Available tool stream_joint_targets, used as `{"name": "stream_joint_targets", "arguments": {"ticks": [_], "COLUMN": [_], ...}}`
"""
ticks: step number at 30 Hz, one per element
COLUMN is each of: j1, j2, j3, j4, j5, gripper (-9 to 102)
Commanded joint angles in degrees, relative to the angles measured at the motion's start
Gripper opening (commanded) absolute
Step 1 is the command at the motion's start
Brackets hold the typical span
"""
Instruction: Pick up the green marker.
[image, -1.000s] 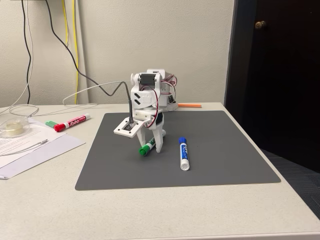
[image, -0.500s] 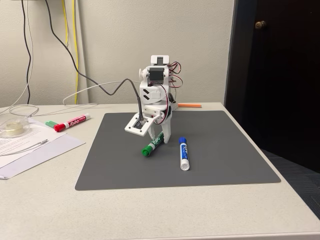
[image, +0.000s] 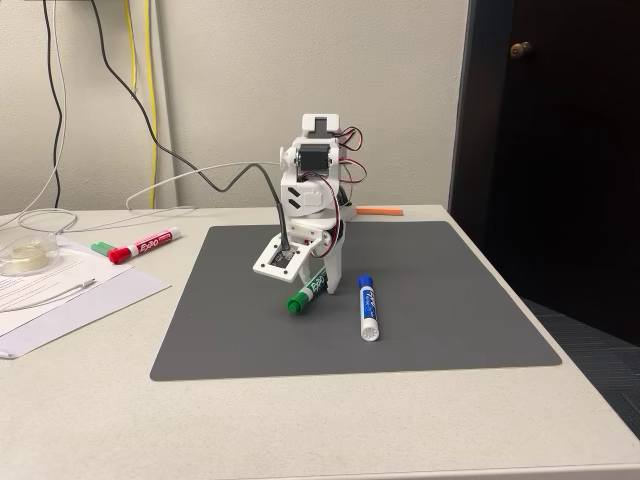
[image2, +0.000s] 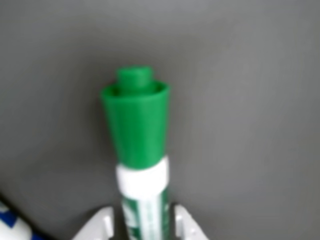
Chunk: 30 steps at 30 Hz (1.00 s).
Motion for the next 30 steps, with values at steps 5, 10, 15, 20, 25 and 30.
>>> {"name": "stream_joint_targets", "arguments": {"ticks": [5,10,15,20,25,30], "j1": [-0.1,0.1,0.0,0.0,0.0,0.0], "j2": [-0.1,-0.2,-0.4,-0.5,-0.5,-0.4], "j3": [-0.7,-0.7,-0.7,-0.7,-0.7,-0.9], "j4": [-0.7,-0.8,-0.8,-0.8,-0.8,-0.8], "j5": [0.0,0.0,0.5,0.9,1.1,1.3], "gripper": [19,14,10,7,6,5]}}
